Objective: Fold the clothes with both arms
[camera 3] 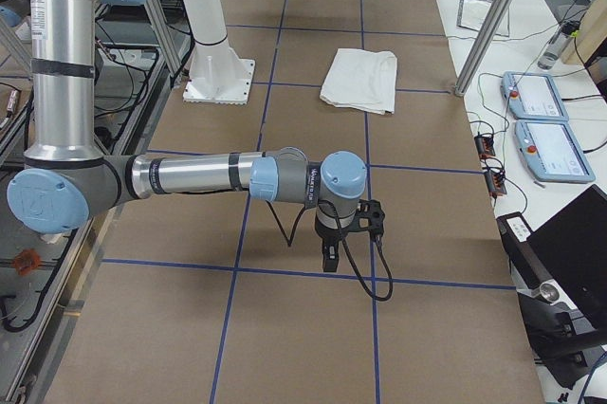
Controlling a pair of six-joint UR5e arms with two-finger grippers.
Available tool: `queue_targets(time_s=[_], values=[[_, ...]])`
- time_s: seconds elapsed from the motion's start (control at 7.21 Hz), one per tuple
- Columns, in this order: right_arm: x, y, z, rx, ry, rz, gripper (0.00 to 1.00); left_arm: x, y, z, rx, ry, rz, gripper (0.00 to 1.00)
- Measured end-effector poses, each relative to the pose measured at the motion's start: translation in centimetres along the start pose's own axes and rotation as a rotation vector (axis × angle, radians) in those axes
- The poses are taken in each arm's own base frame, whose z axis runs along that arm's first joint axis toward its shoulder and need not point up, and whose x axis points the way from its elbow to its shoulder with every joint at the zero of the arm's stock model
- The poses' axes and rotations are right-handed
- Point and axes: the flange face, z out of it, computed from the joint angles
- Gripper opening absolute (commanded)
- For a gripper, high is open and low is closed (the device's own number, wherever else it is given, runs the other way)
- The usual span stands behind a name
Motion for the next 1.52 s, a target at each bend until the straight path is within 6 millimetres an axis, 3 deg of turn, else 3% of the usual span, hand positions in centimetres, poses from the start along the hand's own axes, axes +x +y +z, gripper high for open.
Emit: queue_targets(time_s=[1.52], values=[[-0.51, -0.04, -0.02, 0.003, -0.045, -0.001, 1.00, -0.01, -0.05, 0.02, 0.004, 0.001, -0.044, 1.00]])
